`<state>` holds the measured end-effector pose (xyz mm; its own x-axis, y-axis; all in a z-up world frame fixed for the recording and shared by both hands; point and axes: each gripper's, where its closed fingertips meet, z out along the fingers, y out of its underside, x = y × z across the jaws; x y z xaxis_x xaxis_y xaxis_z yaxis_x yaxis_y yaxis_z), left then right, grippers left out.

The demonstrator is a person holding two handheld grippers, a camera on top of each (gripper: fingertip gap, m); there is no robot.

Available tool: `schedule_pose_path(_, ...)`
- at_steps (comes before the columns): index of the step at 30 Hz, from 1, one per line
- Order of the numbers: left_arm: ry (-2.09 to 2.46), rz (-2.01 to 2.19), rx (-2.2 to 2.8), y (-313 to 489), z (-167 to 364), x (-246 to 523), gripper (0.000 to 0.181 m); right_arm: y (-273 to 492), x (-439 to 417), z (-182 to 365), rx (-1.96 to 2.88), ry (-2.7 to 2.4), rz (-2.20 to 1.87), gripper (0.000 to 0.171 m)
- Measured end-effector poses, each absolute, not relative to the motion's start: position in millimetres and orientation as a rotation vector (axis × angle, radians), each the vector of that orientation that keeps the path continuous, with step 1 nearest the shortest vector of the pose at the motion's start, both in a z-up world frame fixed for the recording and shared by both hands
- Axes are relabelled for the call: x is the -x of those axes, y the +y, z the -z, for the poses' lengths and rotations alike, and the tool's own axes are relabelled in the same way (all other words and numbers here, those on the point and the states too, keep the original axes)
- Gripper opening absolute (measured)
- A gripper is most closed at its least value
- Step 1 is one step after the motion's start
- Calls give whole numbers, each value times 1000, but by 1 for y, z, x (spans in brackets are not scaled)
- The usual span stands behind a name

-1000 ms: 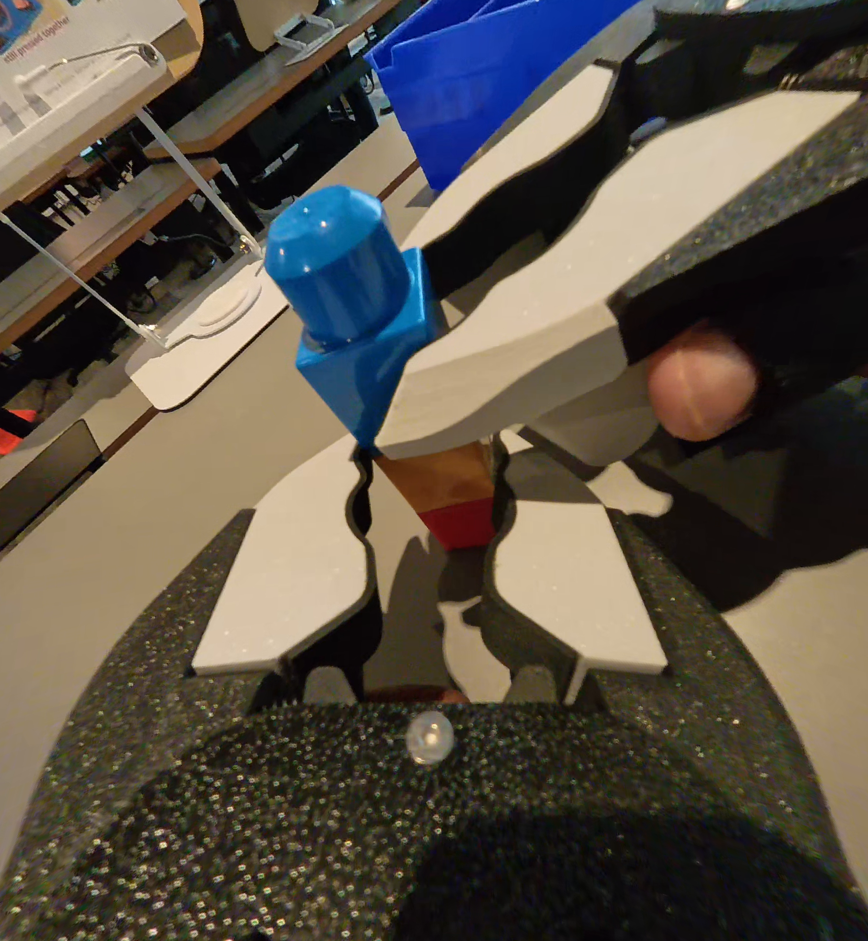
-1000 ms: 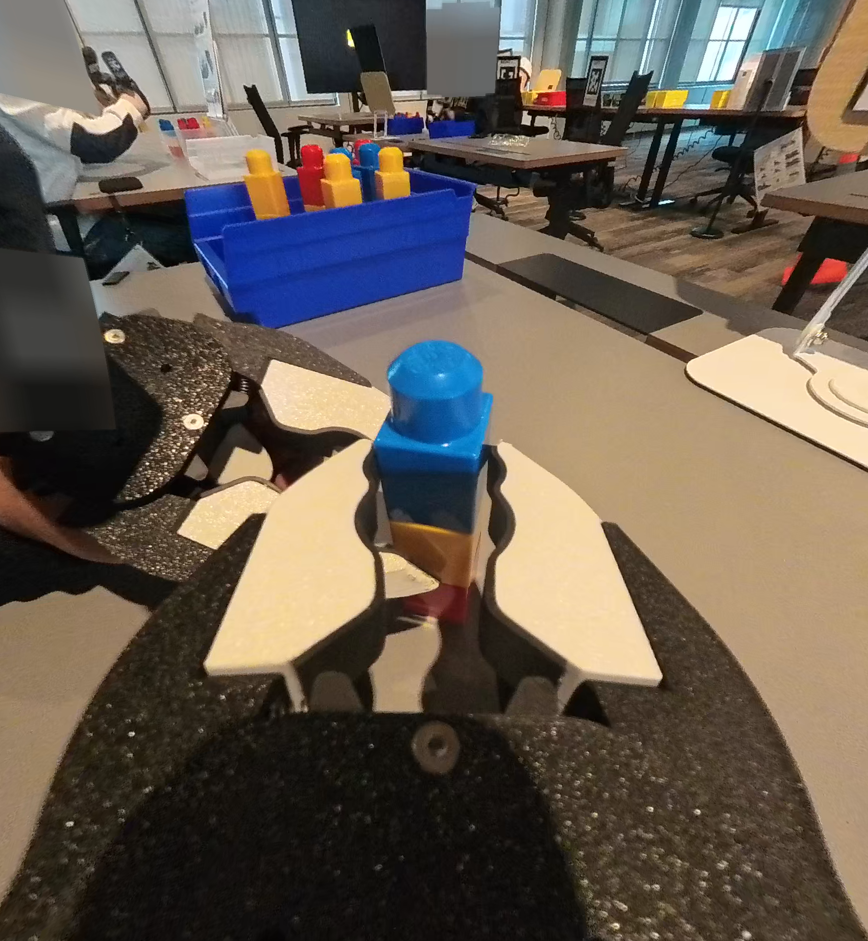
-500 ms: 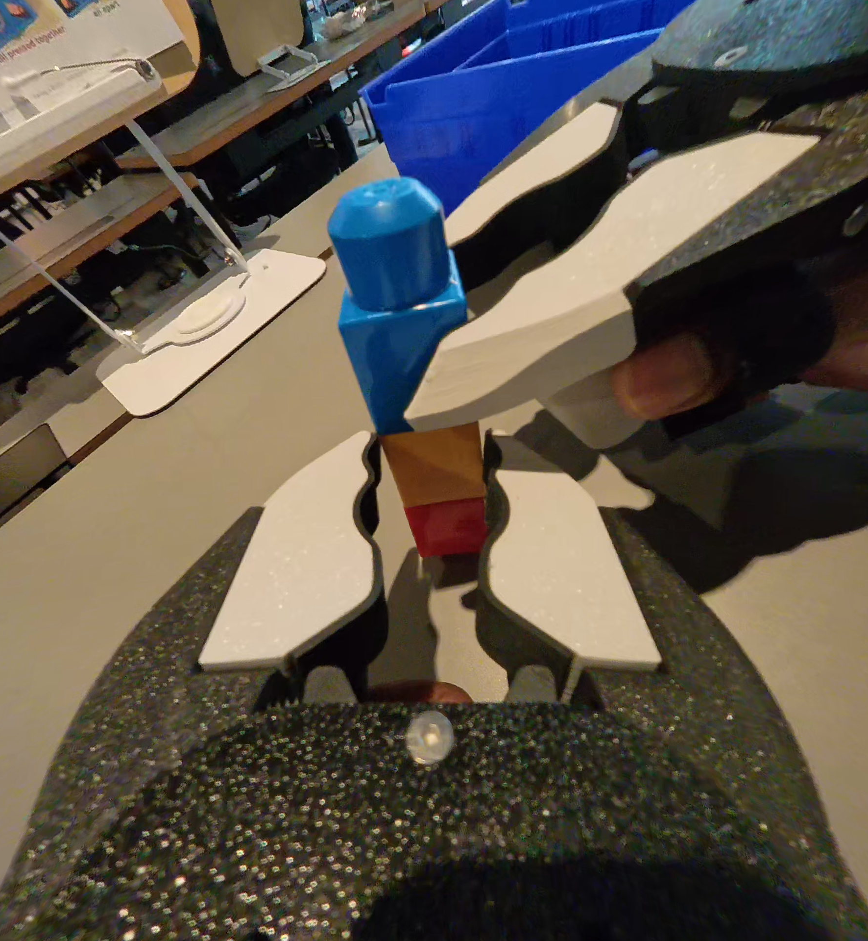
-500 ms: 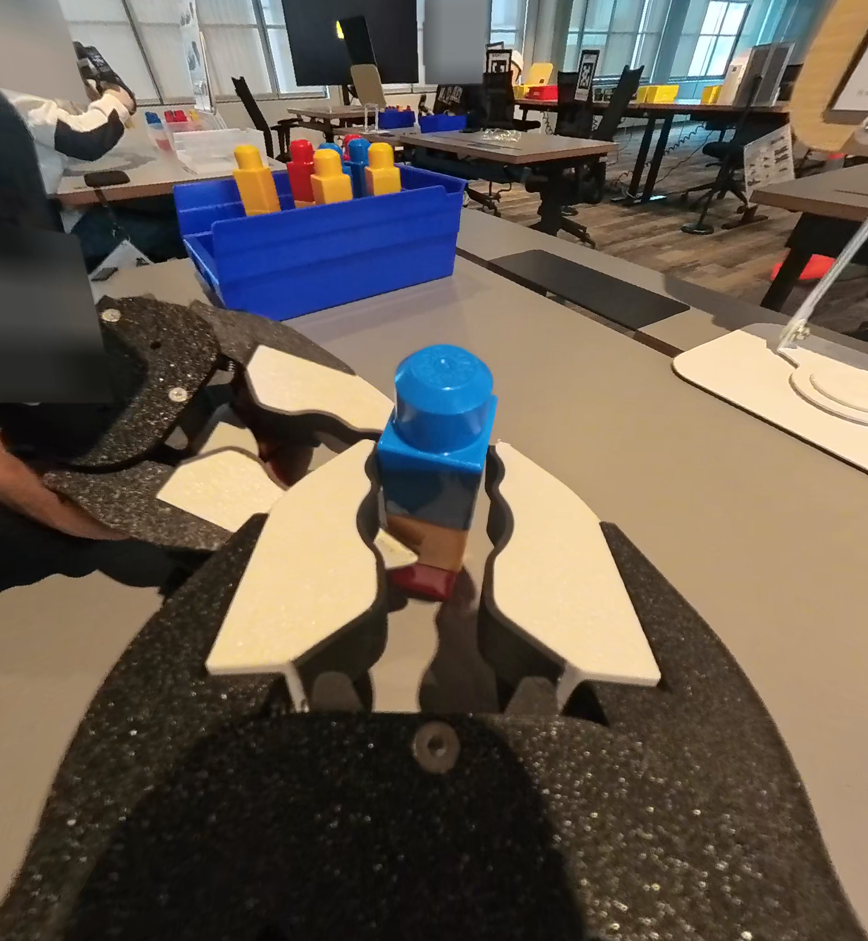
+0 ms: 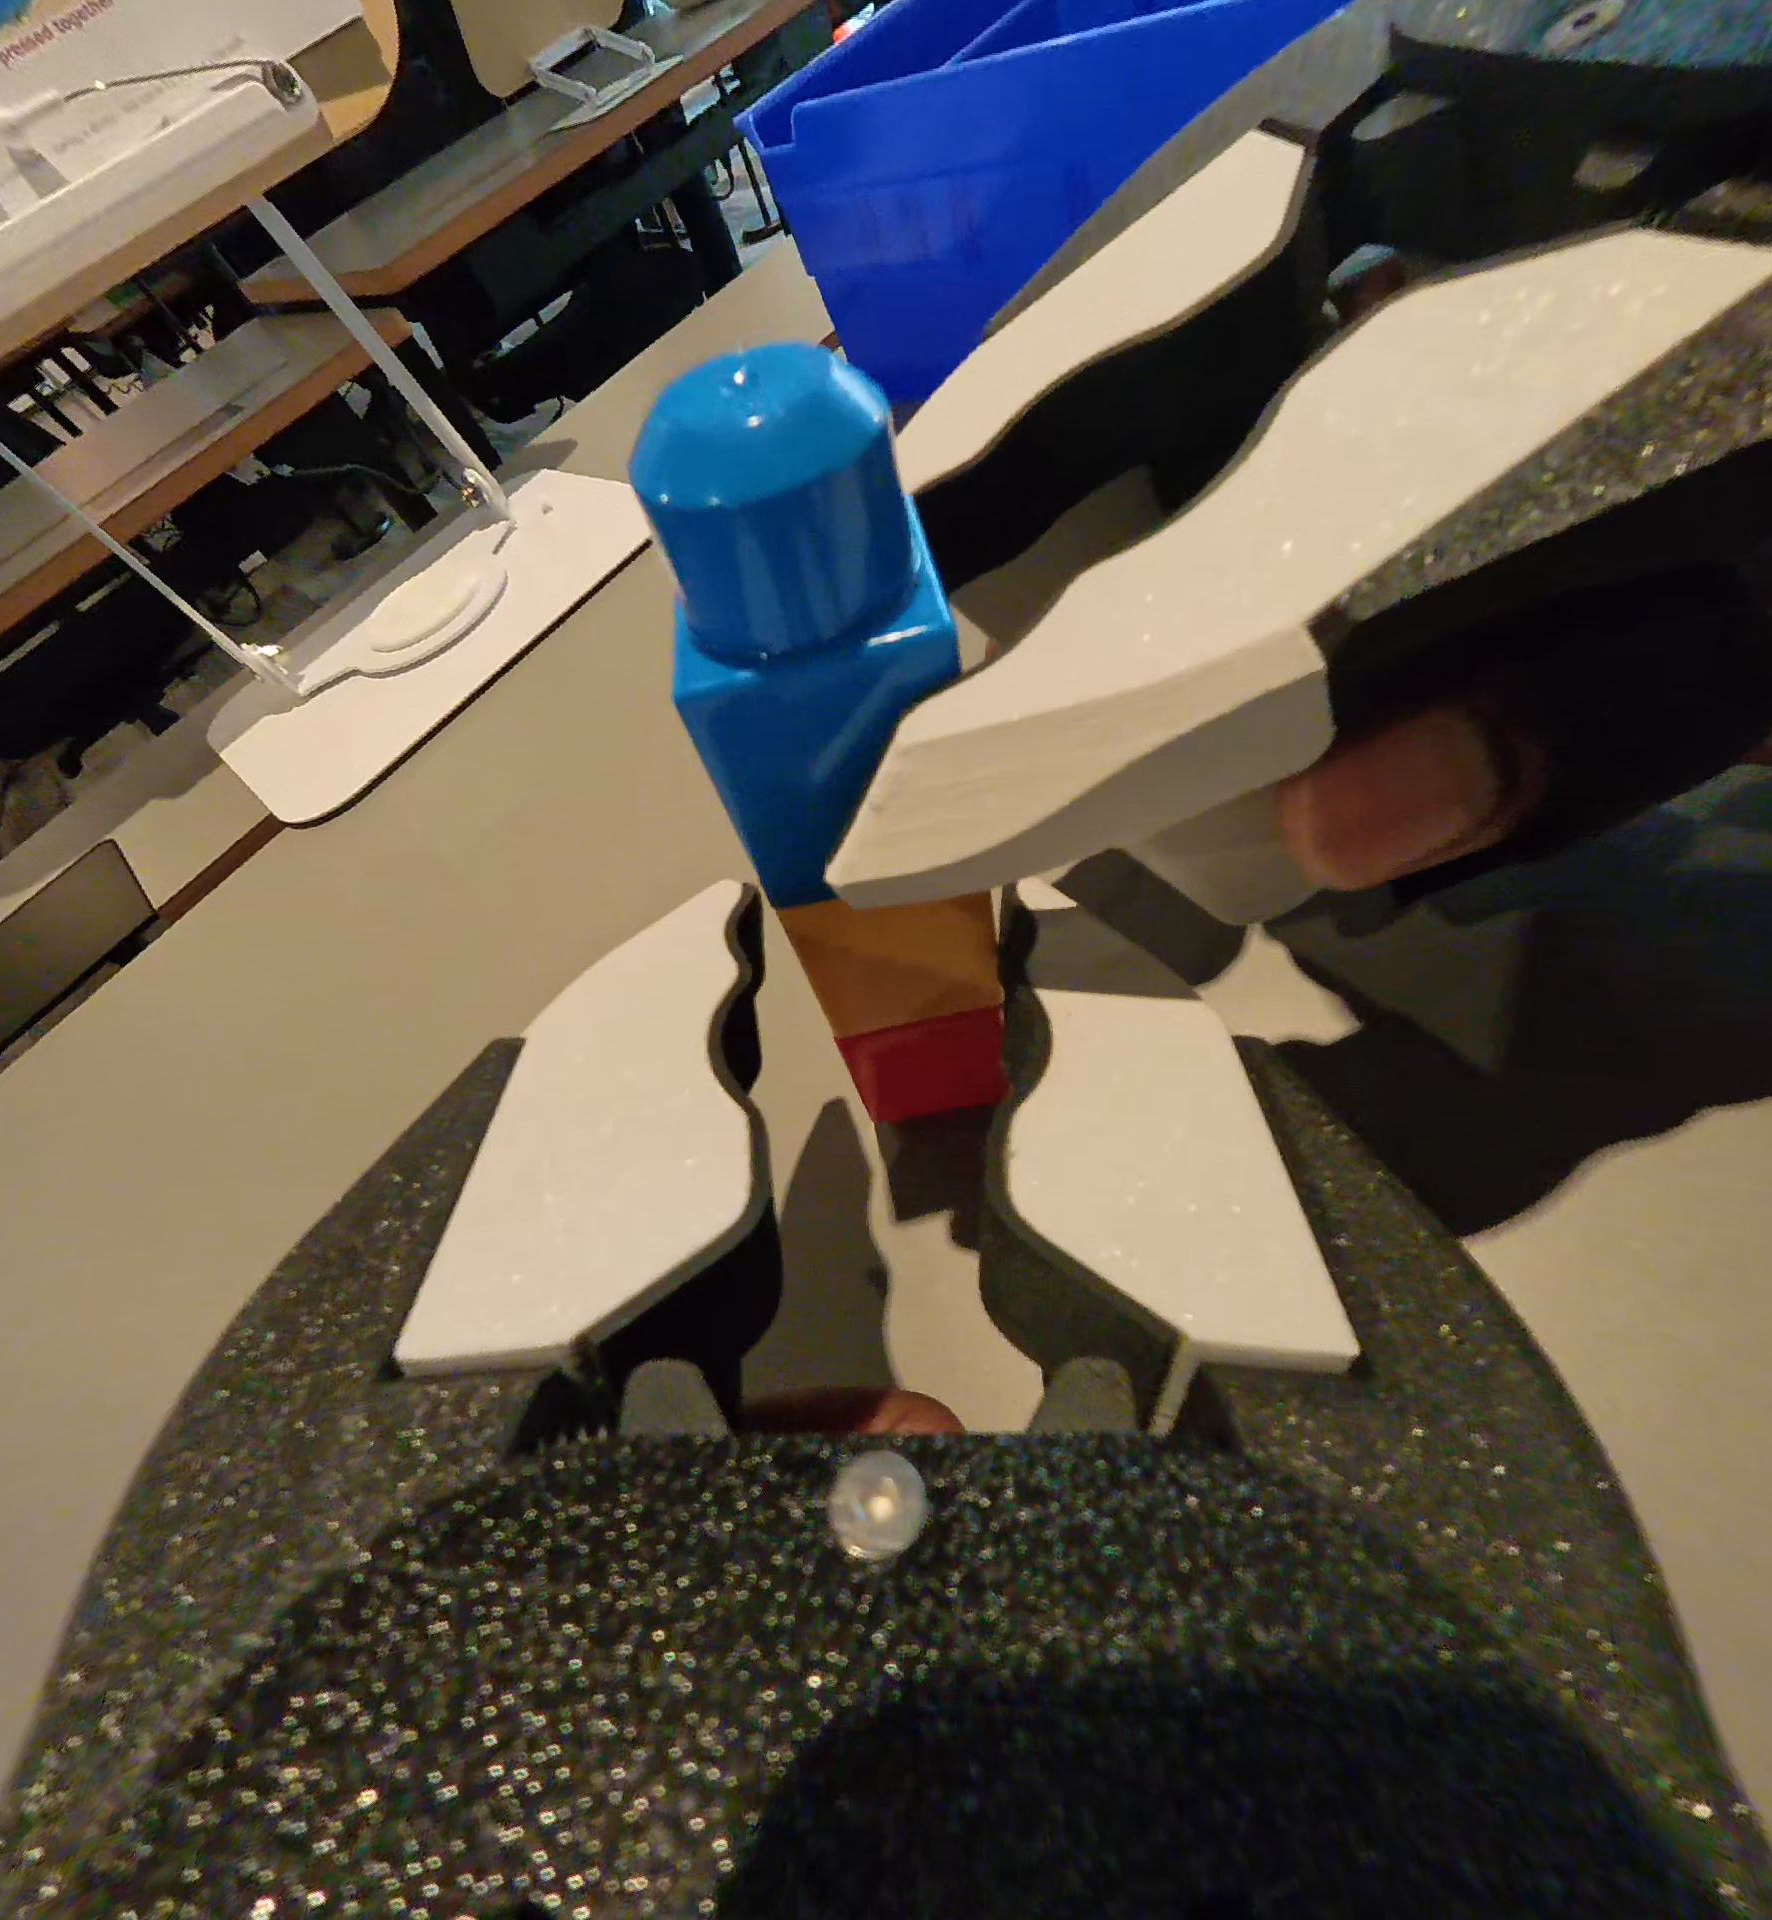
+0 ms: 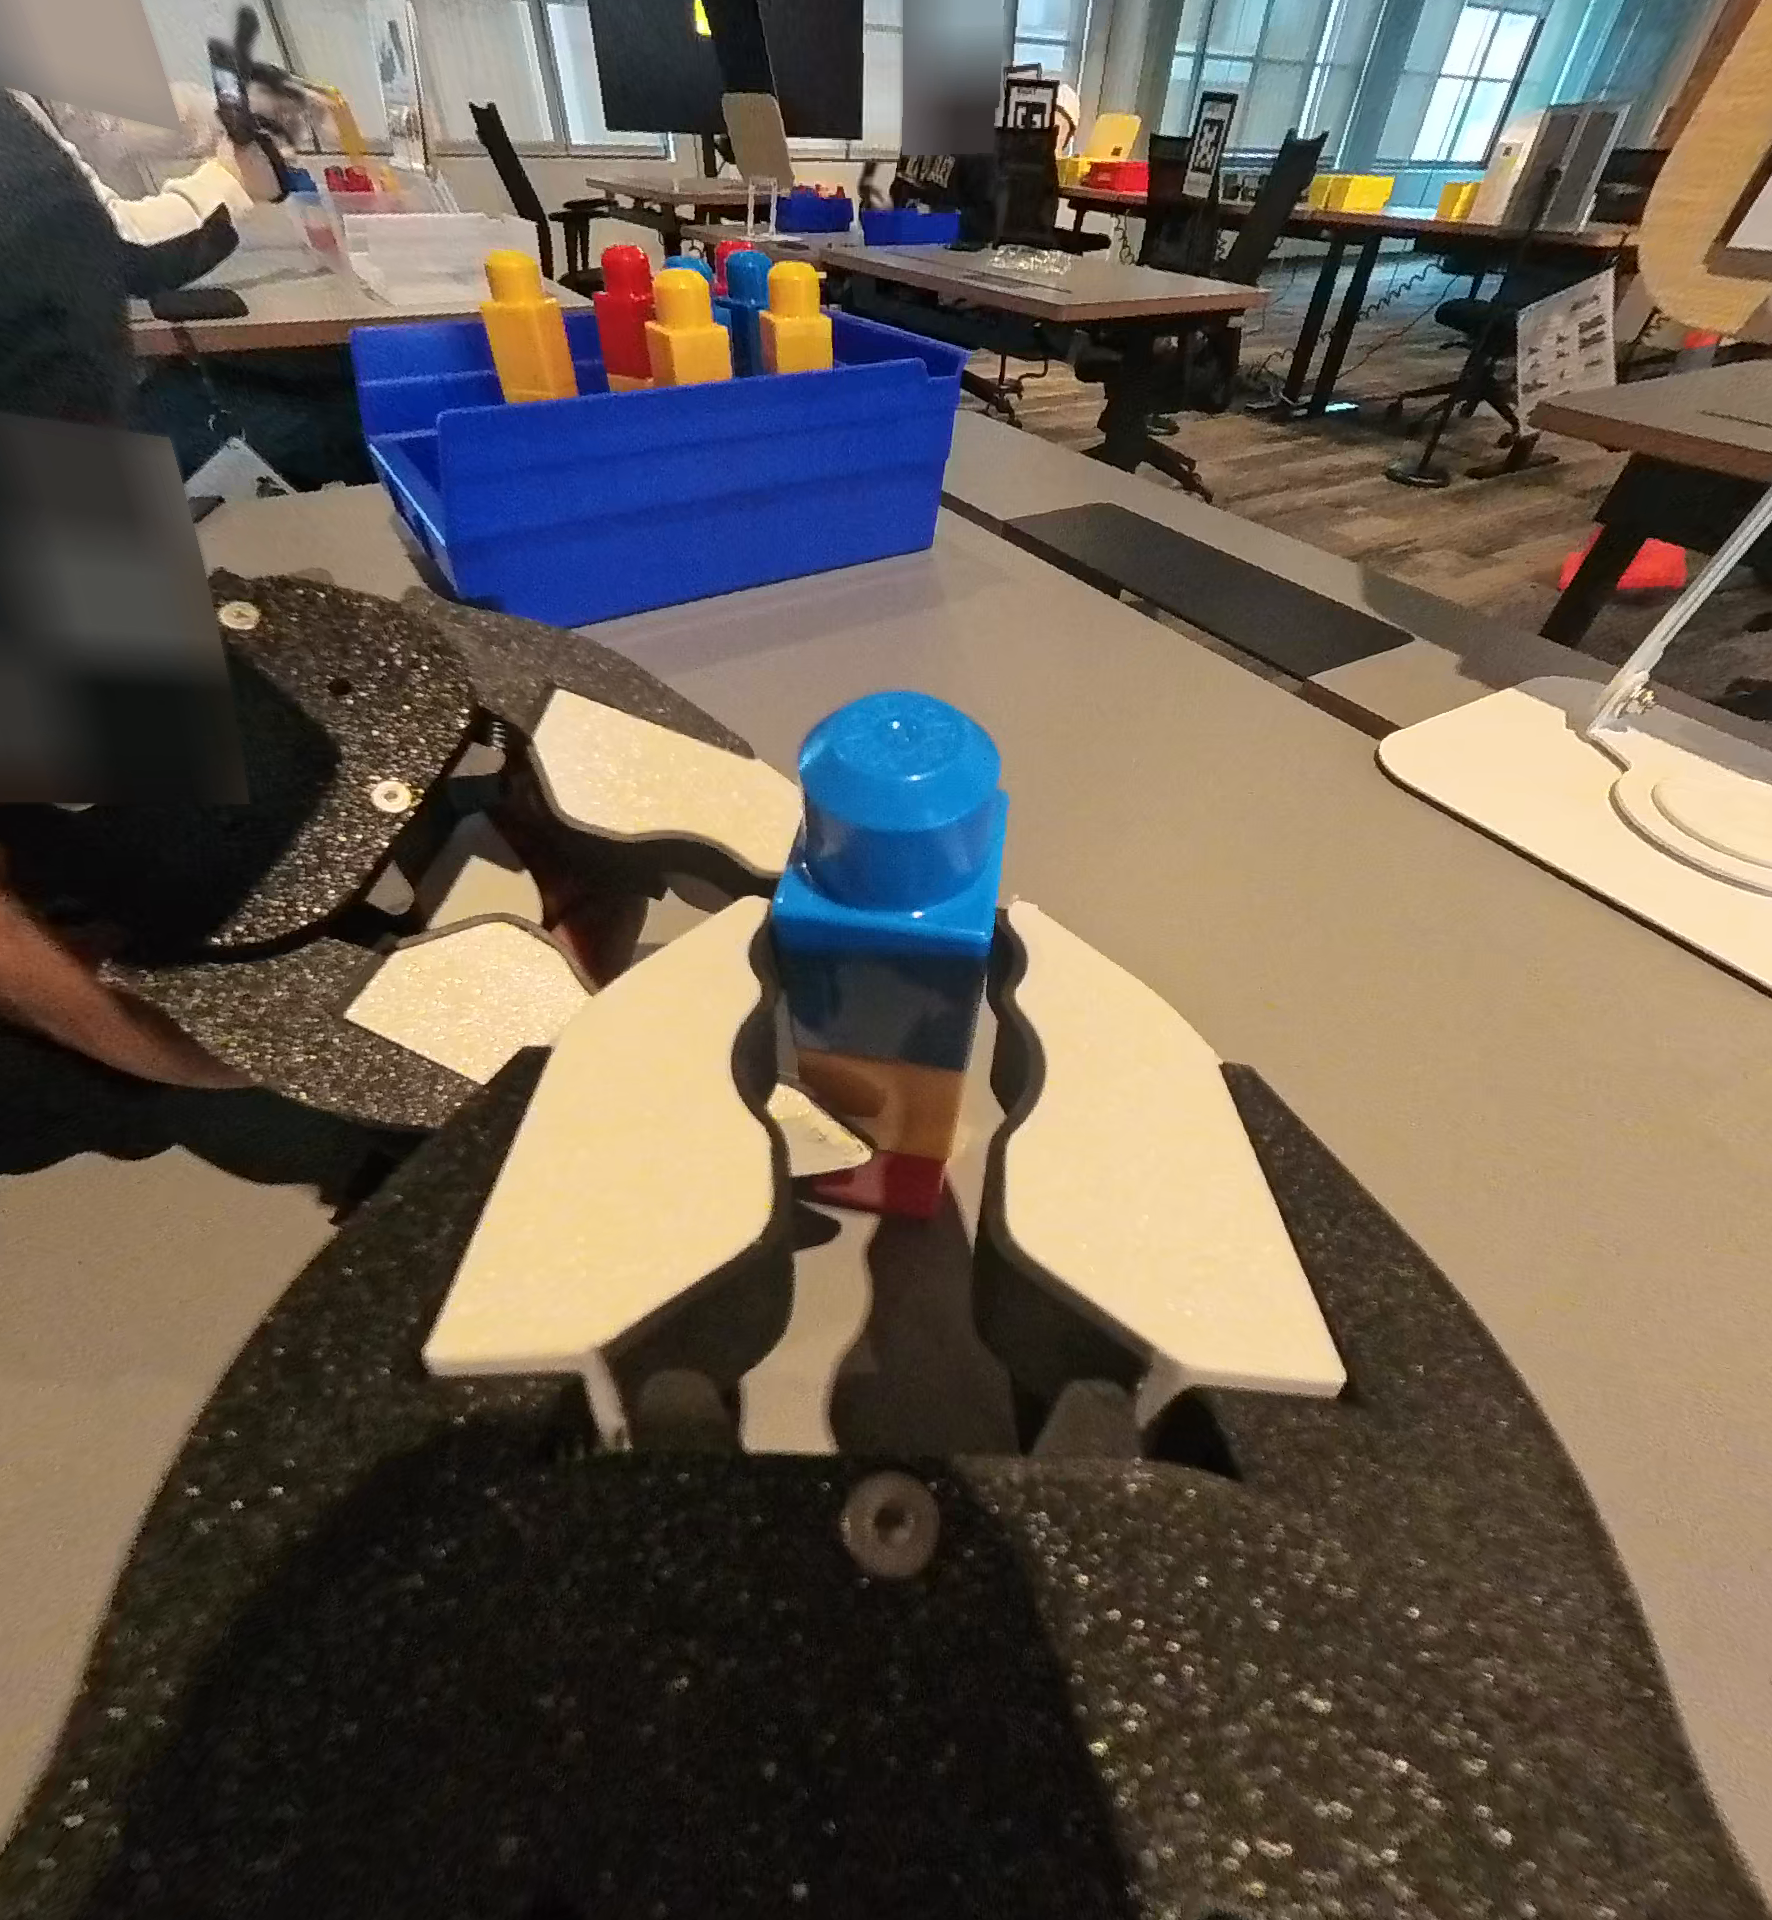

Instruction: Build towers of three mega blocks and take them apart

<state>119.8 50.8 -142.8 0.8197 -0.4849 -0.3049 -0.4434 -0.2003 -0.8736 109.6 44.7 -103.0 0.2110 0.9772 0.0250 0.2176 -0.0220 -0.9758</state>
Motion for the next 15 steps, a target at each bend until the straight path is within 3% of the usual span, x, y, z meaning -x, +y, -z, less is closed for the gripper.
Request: schedule_pose_path(15, 742, -5, 1877, 51, 152, -120, 42, 45, -110, 105, 1457, -1229, -867, 37)
